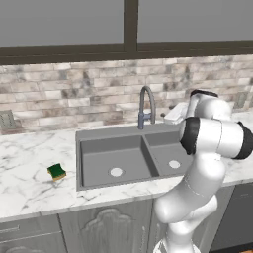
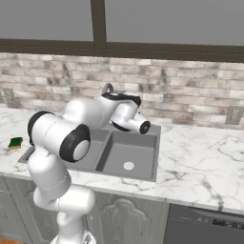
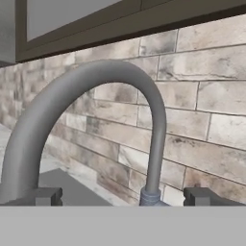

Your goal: Soak the sponge with water for a few seconds and then drop it inside the sink.

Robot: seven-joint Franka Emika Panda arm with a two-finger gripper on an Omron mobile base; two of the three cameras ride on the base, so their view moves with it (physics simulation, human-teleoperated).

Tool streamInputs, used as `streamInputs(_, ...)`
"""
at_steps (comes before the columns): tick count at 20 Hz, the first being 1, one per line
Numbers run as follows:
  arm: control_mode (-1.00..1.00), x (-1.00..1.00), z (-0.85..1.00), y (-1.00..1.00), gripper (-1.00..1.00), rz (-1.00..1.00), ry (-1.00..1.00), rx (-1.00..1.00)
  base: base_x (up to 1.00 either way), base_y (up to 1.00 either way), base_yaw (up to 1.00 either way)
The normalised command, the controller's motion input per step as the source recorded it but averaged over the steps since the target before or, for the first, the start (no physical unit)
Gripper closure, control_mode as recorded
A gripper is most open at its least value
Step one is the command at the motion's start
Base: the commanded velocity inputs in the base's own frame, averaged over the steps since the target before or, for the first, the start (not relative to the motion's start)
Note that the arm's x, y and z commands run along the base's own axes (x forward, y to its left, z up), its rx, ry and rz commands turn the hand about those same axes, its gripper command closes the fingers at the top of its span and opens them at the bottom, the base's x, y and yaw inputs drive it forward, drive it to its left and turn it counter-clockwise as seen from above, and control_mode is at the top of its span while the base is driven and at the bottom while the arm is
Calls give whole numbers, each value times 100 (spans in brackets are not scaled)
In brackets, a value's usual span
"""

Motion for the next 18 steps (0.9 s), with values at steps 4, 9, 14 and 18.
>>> streamInputs(4,-100,21,-11,2,-100,0,0,0,0,0,0)
streamInputs(9,-100,19,-10,0,-100,0,0,0,0,0,0)
streamInputs(14,-100,23,-12,1,-100,0,0,0,0,0,0)
streamInputs(18,-100,27,-6,1,-100,0,0,0,0,0,0)
